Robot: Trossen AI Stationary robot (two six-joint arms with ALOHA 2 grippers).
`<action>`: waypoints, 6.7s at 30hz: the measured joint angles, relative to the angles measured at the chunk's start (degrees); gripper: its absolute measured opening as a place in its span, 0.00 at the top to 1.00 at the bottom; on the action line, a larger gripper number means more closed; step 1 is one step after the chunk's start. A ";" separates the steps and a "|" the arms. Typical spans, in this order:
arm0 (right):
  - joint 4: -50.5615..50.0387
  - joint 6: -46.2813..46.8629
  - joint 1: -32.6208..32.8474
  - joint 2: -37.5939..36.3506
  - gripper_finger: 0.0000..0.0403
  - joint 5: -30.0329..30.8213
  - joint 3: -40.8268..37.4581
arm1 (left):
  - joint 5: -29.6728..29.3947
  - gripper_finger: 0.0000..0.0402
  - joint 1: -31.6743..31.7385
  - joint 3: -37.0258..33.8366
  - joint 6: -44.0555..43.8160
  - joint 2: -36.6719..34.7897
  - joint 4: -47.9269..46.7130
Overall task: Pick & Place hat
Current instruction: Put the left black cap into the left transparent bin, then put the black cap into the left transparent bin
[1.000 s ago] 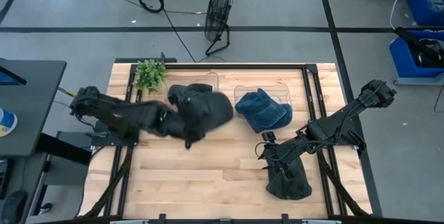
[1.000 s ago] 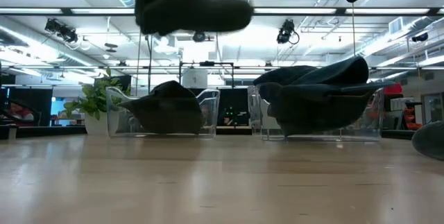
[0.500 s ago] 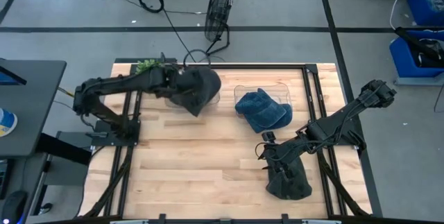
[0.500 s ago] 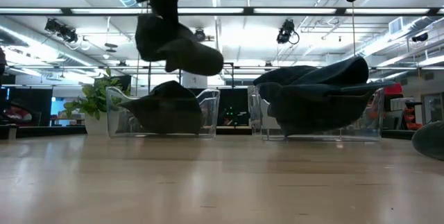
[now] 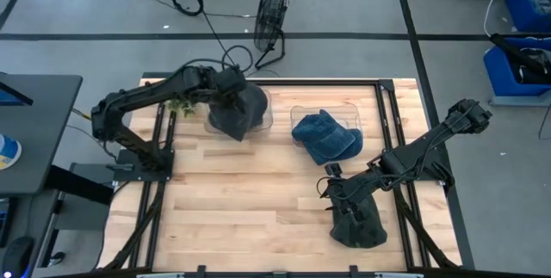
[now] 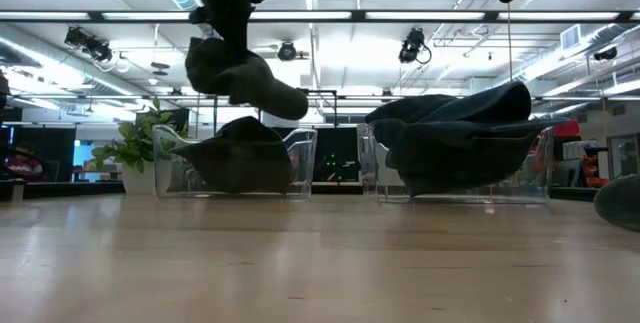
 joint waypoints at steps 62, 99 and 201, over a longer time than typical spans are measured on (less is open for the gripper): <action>-14.50 6.32 3.56 0.00 0.56 -7.84 -0.15 | 0.74 0.67 -7.80 5.81 1.98 -0.61 2.80; 3.02 12.35 6.86 0.83 0.75 -7.01 -18.33 | -7.80 0.67 -16.34 5.75 0.75 -1.89 3.35; 11.51 -20.73 -48.22 37.30 0.63 -2.28 42.31 | -28.83 0.67 -25.36 5.73 3.32 -11.98 1.52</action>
